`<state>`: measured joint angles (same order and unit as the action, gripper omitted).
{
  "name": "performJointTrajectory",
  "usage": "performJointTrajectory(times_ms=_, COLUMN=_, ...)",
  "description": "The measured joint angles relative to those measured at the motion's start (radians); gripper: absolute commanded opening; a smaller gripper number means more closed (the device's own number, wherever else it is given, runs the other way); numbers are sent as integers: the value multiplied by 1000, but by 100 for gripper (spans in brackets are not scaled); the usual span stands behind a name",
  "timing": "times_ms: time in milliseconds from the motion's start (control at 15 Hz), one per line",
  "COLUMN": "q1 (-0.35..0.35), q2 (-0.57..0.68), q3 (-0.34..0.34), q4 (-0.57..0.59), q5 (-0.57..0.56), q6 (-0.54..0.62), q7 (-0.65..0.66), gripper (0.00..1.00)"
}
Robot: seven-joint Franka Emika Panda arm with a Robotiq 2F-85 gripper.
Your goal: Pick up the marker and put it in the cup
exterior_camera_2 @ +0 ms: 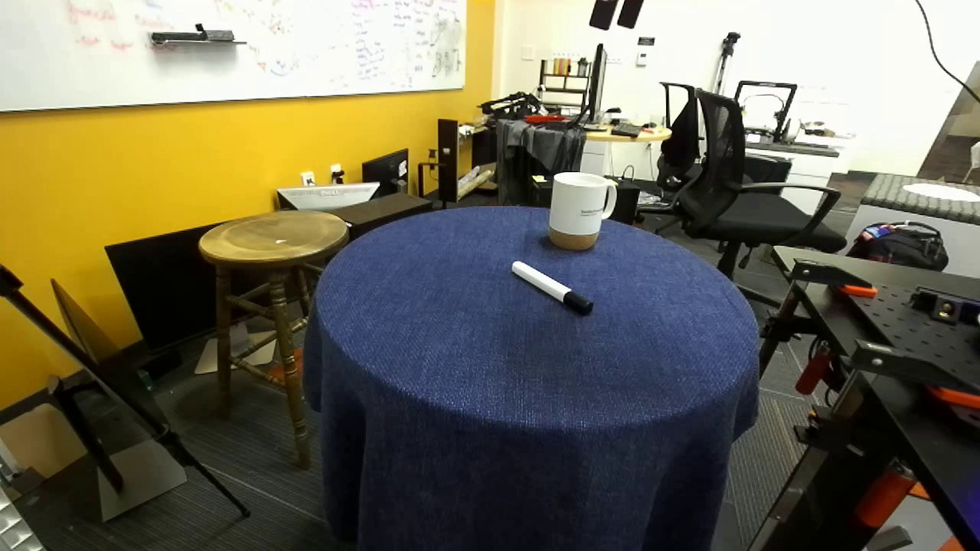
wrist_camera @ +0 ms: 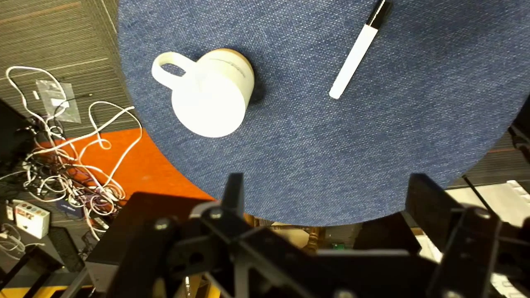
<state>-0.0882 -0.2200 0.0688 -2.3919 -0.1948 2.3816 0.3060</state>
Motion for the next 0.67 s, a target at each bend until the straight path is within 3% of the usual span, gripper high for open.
performJointTrajectory(times_ms=667, q1=21, q2=46, q3=0, q4=0, q5=-1, q6=2, q7=-5, gripper=100)
